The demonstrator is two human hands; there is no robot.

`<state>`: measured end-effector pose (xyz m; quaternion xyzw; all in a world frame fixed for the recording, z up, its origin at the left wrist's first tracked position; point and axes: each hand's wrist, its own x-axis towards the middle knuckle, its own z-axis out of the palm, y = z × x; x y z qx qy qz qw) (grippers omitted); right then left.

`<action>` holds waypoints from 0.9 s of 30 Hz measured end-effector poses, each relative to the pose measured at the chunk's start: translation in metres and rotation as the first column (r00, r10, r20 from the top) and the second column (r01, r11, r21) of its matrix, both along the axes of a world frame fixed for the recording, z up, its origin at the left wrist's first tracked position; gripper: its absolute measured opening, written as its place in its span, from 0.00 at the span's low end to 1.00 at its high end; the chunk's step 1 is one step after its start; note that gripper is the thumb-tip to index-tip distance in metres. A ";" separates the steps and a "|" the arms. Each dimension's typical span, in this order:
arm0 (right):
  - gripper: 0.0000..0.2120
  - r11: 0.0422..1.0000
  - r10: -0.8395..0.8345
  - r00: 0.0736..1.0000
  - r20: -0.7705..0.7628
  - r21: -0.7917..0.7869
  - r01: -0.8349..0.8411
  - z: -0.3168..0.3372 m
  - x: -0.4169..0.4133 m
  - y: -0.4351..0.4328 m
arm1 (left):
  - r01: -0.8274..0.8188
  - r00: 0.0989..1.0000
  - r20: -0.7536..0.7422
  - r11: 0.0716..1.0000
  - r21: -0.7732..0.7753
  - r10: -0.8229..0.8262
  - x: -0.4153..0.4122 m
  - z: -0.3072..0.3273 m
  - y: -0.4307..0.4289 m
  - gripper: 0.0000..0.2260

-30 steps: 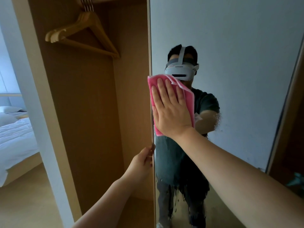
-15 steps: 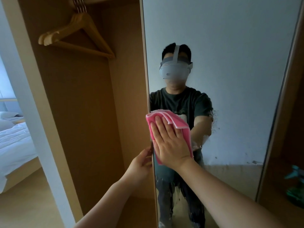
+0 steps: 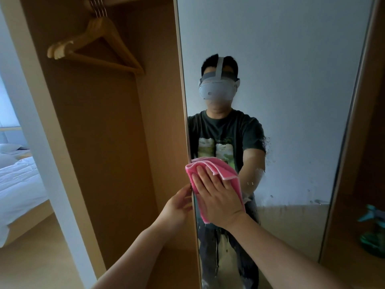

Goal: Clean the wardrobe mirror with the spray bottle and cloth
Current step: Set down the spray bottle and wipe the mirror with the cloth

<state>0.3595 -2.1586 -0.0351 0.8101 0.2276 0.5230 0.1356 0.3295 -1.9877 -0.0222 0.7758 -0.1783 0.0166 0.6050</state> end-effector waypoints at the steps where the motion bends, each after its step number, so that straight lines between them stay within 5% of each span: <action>1: 0.35 1.000 0.007 1.000 -0.002 -0.002 -0.007 0.001 0.001 -0.001 | -0.001 1.000 -0.002 1.000 -0.004 0.001 0.000 0.000 0.000 0.36; 11: 0.30 0.993 0.063 0.998 0.024 -0.101 -0.060 0.024 0.009 -0.021 | 0.004 1.000 -0.003 1.000 -0.013 -0.004 -0.004 0.001 -0.002 0.38; 27: 0.28 0.999 0.005 0.981 0.192 0.033 -0.011 0.143 0.003 -0.066 | -0.066 0.996 0.067 0.991 0.118 0.058 -0.004 -0.001 -0.005 0.37</action>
